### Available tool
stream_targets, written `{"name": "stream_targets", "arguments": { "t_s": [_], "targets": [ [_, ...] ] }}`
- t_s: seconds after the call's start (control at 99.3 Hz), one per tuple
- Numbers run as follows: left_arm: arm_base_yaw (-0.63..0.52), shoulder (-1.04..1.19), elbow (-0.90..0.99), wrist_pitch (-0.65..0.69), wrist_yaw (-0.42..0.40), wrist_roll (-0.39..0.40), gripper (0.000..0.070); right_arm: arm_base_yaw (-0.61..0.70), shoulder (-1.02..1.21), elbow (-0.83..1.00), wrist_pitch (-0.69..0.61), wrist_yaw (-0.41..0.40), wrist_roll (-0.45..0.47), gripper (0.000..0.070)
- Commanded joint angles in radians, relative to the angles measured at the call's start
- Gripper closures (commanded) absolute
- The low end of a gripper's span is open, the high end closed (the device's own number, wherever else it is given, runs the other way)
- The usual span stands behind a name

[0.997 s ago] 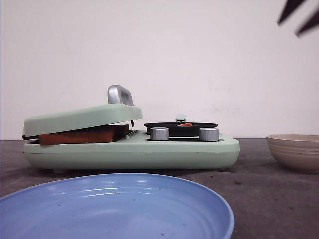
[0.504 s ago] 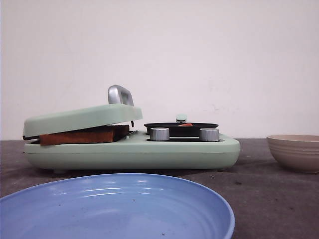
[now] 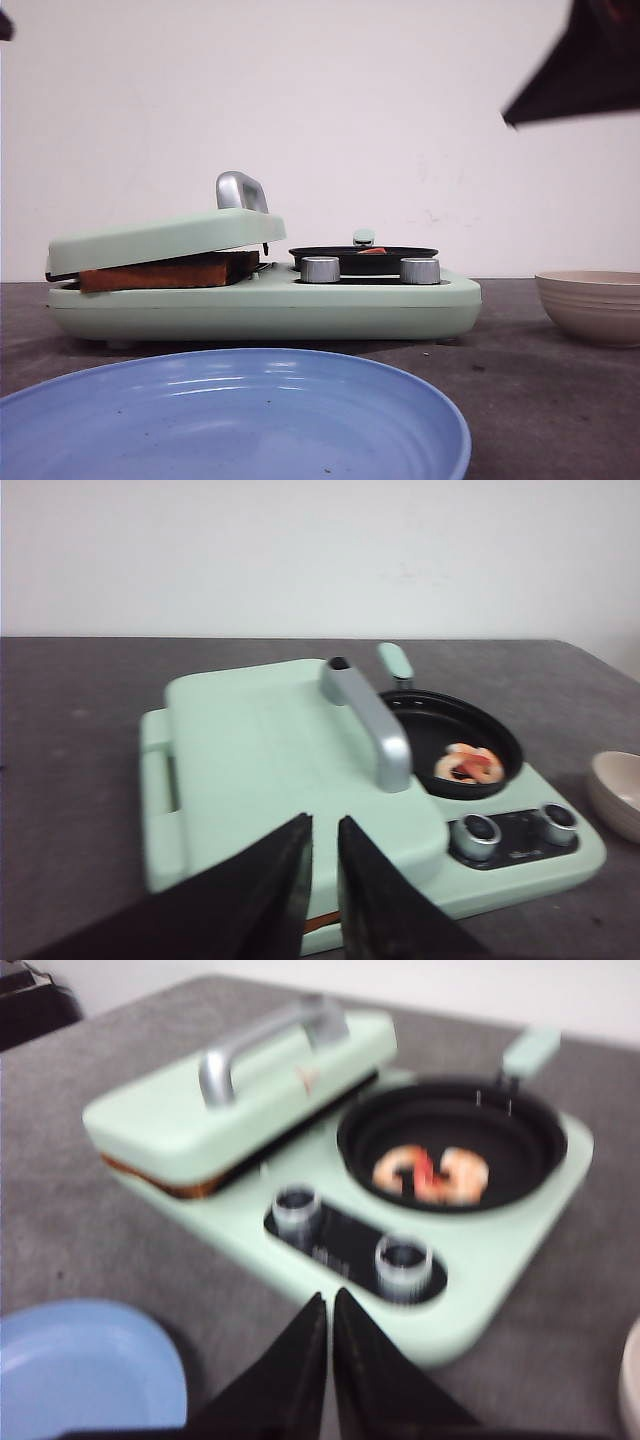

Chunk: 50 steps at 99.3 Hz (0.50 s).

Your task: Make breakfast with bread and shrimp

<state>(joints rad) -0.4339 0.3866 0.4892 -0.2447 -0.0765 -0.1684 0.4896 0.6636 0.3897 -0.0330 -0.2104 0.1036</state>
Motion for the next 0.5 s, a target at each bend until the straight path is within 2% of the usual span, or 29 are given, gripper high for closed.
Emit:
{"name": "stream_targets", "arguments": {
  "t_s": [0.0, 0.121, 0.262, 0.363, 0.433, 0.443, 0.494],
  "targets": [
    [-0.003, -0.026, 0.007, -0.023, -0.035, -0.003, 0.07, 0.006, -0.035, -0.021, 0.011, 0.01, 0.048, 0.07],
    [-0.003, -0.062, 0.006, -0.09, -0.06, 0.017, 0.07, 0.006, -0.105, -0.062, -0.035, 0.029, 0.047, 0.07],
    [-0.003, -0.069, 0.006, -0.125, -0.06, -0.011, 0.07, 0.006, -0.142, -0.071, -0.104, 0.032, 0.042, 0.07],
    [-0.003, -0.068, 0.006, -0.145, -0.062, -0.039, 0.07, 0.006, -0.143, -0.071, -0.138, 0.063, 0.043, 0.07],
    [-0.003, -0.068, 0.006, -0.154, -0.068, -0.066, 0.07, 0.006, -0.143, -0.071, -0.15, 0.061, 0.042, 0.07],
    [-0.003, -0.068, 0.007, -0.182, -0.077, -0.188, 0.0694, 0.006, -0.143, -0.07, -0.055, 0.061, 0.041, 0.07],
    [-0.003, -0.069, 0.007, -0.195, -0.077, -0.188, 0.0696, 0.006, -0.143, -0.07, -0.055, 0.061, 0.041, 0.07]
  ]
}}
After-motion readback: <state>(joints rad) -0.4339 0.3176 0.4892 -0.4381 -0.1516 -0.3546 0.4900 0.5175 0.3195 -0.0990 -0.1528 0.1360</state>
